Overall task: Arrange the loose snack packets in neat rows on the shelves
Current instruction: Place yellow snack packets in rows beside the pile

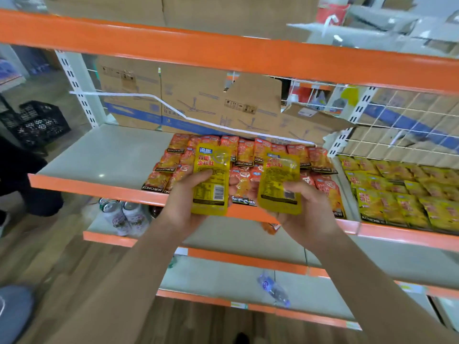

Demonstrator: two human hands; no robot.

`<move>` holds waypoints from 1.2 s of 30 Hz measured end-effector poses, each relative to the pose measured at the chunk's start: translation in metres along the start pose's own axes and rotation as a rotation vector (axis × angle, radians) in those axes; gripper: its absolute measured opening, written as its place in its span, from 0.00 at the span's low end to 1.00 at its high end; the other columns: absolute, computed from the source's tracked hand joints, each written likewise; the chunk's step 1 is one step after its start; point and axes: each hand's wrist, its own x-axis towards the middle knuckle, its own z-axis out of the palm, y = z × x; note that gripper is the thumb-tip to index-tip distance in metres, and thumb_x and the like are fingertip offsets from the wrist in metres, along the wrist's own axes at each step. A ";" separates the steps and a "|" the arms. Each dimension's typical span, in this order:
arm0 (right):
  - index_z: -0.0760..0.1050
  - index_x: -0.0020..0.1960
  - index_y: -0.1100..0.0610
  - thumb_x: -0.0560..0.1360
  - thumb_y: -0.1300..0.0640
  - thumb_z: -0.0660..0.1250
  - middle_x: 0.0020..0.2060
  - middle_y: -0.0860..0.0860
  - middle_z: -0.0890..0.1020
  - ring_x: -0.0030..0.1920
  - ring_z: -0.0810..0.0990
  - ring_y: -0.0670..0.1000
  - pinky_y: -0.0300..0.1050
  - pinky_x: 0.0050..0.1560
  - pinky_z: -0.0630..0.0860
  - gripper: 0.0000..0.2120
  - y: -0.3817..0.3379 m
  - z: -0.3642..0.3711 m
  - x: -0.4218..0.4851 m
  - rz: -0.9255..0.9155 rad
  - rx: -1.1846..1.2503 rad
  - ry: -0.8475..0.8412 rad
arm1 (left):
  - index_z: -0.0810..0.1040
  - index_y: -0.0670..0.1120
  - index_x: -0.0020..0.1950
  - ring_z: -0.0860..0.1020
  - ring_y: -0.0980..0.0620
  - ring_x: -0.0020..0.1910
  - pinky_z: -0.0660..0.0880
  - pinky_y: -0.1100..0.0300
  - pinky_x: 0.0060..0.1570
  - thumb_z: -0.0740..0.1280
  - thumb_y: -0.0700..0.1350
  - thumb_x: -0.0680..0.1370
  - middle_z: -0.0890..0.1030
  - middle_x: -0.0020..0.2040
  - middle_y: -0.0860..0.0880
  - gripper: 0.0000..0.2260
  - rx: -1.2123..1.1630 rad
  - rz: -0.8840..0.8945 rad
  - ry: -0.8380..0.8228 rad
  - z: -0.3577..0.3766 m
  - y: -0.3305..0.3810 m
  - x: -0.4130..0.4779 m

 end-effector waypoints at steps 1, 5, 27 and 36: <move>0.81 0.51 0.64 0.71 0.64 0.58 0.47 0.63 0.84 0.45 0.85 0.63 0.50 0.43 0.83 0.15 -0.001 0.001 -0.008 0.000 0.010 -0.003 | 0.77 0.41 0.63 0.84 0.43 0.41 0.78 0.53 0.42 0.60 0.42 0.81 0.84 0.51 0.37 0.14 0.002 -0.010 -0.006 0.003 -0.002 -0.004; 0.68 0.66 0.74 0.69 0.63 0.57 0.53 0.68 0.79 0.37 0.84 0.59 0.46 0.35 0.79 0.27 -0.004 -0.001 -0.031 0.012 -0.005 0.035 | 0.79 0.39 0.59 0.84 0.44 0.40 0.78 0.54 0.41 0.60 0.44 0.80 0.84 0.50 0.38 0.14 0.022 -0.053 -0.016 0.013 -0.011 -0.016; 0.75 0.57 0.58 0.71 0.25 0.57 0.39 0.56 0.74 0.38 0.73 0.56 0.50 0.43 0.72 0.37 -0.086 -0.117 -0.068 0.216 0.152 -0.089 | 0.81 0.44 0.47 0.73 0.46 0.38 0.69 0.54 0.39 0.61 0.53 0.73 0.76 0.44 0.43 0.15 -0.266 -0.092 -0.132 0.149 -0.083 -0.015; 0.80 0.59 0.63 0.77 0.30 0.46 0.35 0.53 0.70 0.34 0.67 0.51 0.43 0.35 0.70 0.41 -0.125 -0.181 -0.099 0.313 0.323 -0.095 | 0.78 0.42 0.43 0.68 0.50 0.32 0.69 0.59 0.29 0.57 0.45 0.72 0.77 0.42 0.44 0.11 -0.292 -0.138 -0.125 0.220 -0.141 -0.018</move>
